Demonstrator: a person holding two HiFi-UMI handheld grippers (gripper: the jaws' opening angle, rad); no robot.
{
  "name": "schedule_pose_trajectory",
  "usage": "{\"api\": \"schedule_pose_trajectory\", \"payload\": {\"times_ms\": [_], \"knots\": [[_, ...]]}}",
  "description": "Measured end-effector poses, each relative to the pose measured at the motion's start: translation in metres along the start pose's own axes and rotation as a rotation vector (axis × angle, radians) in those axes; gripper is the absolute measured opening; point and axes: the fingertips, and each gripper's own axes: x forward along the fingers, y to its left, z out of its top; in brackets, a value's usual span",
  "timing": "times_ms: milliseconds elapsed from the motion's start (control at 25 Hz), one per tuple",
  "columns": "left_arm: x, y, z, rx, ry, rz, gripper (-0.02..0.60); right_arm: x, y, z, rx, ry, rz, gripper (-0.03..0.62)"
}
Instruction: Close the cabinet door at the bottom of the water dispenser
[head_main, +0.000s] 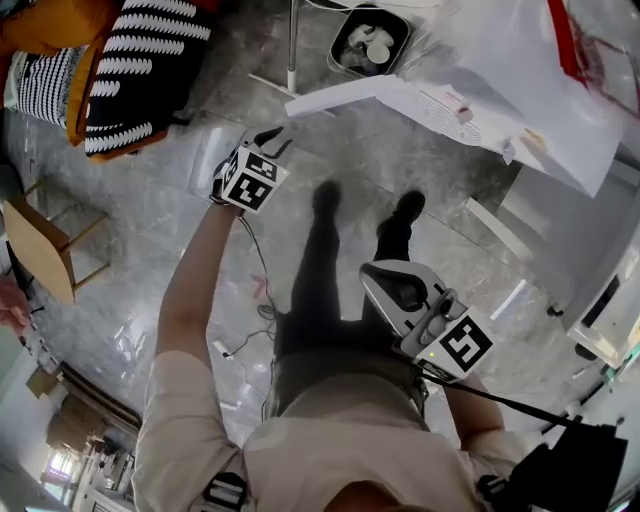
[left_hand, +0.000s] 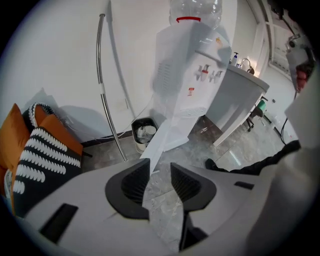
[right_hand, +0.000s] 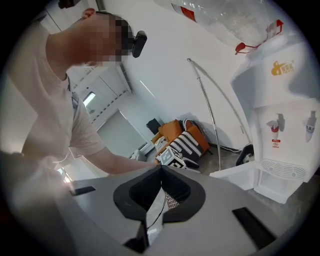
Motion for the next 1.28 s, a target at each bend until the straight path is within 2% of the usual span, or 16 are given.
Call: {"api": "schedule_pose_trajectory", "payload": {"times_ms": [40,200,320,440,600,720,960,1120,1280], "knots": [[0.01,0.002,-0.006,-0.003,0.014,-0.003,0.13,0.002,-0.008,-0.005,0.004,0.004,-0.009,0.014],[0.052,0.012,-0.021,0.014,0.06,0.008,0.201,0.006,-0.036,-0.022,0.007,0.025,-0.033,0.014],[0.076,0.022,-0.028,0.037,0.09,0.028,0.229,0.006,-0.044,-0.035,0.026,0.051,-0.046,0.014],[0.097,0.032,-0.028,0.035,0.129,0.013,0.256,0.01,-0.043,-0.044,0.057,0.058,-0.039,0.014],[0.128,0.041,-0.029,0.091,0.214,-0.018,0.262,0.015,-0.047,-0.054,0.077,0.06,-0.028,0.014],[0.142,0.05,-0.026,0.152,0.234,0.022,0.262,0.016,-0.049,-0.061,0.087,0.07,-0.024,0.014],[0.167,0.06,-0.041,0.155,0.31,0.048,0.262,0.012,-0.063,-0.072,0.121,0.063,-0.044,0.014],[0.179,0.063,-0.048,0.126,0.343,0.053,0.262,0.008,-0.073,-0.077,0.123,0.078,-0.053,0.014],[0.188,0.061,-0.057,0.156,0.381,0.063,0.262,0.005,-0.08,-0.08,0.123,0.085,-0.056,0.014]]}}
